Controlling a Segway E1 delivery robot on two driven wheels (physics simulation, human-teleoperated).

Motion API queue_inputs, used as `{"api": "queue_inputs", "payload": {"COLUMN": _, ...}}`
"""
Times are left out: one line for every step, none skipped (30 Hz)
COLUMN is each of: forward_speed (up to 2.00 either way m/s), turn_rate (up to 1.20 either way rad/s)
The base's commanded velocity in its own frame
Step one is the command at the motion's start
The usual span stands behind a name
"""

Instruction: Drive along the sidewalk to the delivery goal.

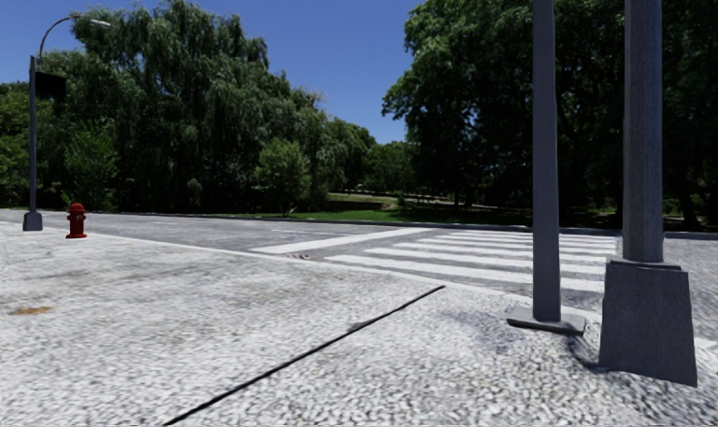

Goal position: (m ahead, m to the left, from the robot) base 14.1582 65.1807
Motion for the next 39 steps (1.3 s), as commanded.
{"api": "queue_inputs", "payload": {"forward_speed": 2.0, "turn_rate": 0.51}}
{"api": "queue_inputs", "payload": {"forward_speed": 2.0, "turn_rate": 0.53}}
{"api": "queue_inputs", "payload": {"forward_speed": 2.0, "turn_rate": 0.53}}
{"api": "queue_inputs", "payload": {"forward_speed": 2.0, "turn_rate": 0.57}}
{"api": "queue_inputs", "payload": {"forward_speed": 2.0, "turn_rate": 0.59}}
{"api": "queue_inputs", "payload": {"forward_speed": 2.0, "turn_rate": 0.59}}
{"api": "queue_inputs", "payload": {"forward_speed": 2.0, "turn_rate": 0.59}}
{"api": "queue_inputs", "payload": {"forward_speed": 2.0, "turn_rate": 0.59}}
{"api": "queue_inputs", "payload": {"forward_speed": 2.0, "turn_rate": 0.59}}
{"api": "queue_inputs", "payload": {"forward_speed": 2.0, "turn_rate": 0.59}}
{"api": "queue_inputs", "payload": {"forward_speed": 2.0, "turn_rate": 0.59}}
{"api": "queue_inputs", "payload": {"forward_speed": 2.0, "turn_rate": 0.59}}
{"api": "queue_inputs", "payload": {"forward_speed": 2.0, "turn_rate": 0.6}}
{"api": "queue_inputs", "payload": {"forward_speed": 2.0, "turn_rate": 0.63}}
{"api": "queue_inputs", "payload": {"forward_speed": 2.0, "turn_rate": 0.66}}
{"api": "queue_inputs", "payload": {"forward_speed": 2.0, "turn_rate": 0.67}}
{"api": "queue_inputs", "payload": {"forward_speed": 2.0, "turn_rate": 0.67}}
{"api": "queue_inputs", "payload": {"forward_speed": 2.0, "turn_rate": 0.67}}
{"api": "queue_inputs", "payload": {"forward_speed": 2.0, "turn_rate": 0.67}}
{"api": "queue_inputs", "payload": {"forward_speed": 2.0, "turn_rate": 0.67}}
{"api": "queue_inputs", "payload": {"forward_speed": 2.0, "turn_rate": 0.67}}
{"api": "queue_inputs", "payload": {"forward_speed": 2.0, "turn_rate": 0.67}}
{"api": "queue_inputs", "payload": {"forward_speed": 2.0, "turn_rate": 0.67}}
{"api": "queue_inputs", "payload": {"forward_speed": 2.0, "turn_rate": 0.67}}
{"api": "queue_inputs", "payload": {"forward_speed": 2.0, "turn_rate": 0.67}}
{"api": "queue_inputs", "payload": {"forward_speed": 2.0, "turn_rate": 0.67}}
{"api": "queue_inputs", "payload": {"forward_speed": 2.0, "turn_rate": 0.67}}
{"api": "queue_inputs", "payload": {"forward_speed": 2.0, "turn_rate": 0.67}}
{"api": "queue_inputs", "payload": {"forward_speed": 2.0, "turn_rate": 0.67}}
{"api": "queue_inputs", "payload": {"forward_speed": 2.0, "turn_rate": 0.67}}
{"api": "queue_inputs", "payload": {"forward_speed": 2.0, "turn_rate": 0.67}}
{"api": "queue_inputs", "payload": {"forward_speed": 2.0, "turn_rate": 0.67}}
{"api": "queue_inputs", "payload": {"forward_speed": 2.0, "turn_rate": 0.67}}
{"api": "queue_inputs", "payload": {"forward_speed": 2.0, "turn_rate": 0.67}}
{"api": "queue_inputs", "payload": {"forward_speed": 2.0, "turn_rate": 0.67}}
{"api": "queue_inputs", "payload": {"forward_speed": 2.0, "turn_rate": 0.67}}
{"api": "queue_inputs", "payload": {"forward_speed": 2.0, "turn_rate": 0.67}}
{"api": "queue_inputs", "payload": {"forward_speed": 2.0, "turn_rate": 0.67}}
{"api": "queue_inputs", "payload": {"forward_speed": 2.0, "turn_rate": 0.67}}
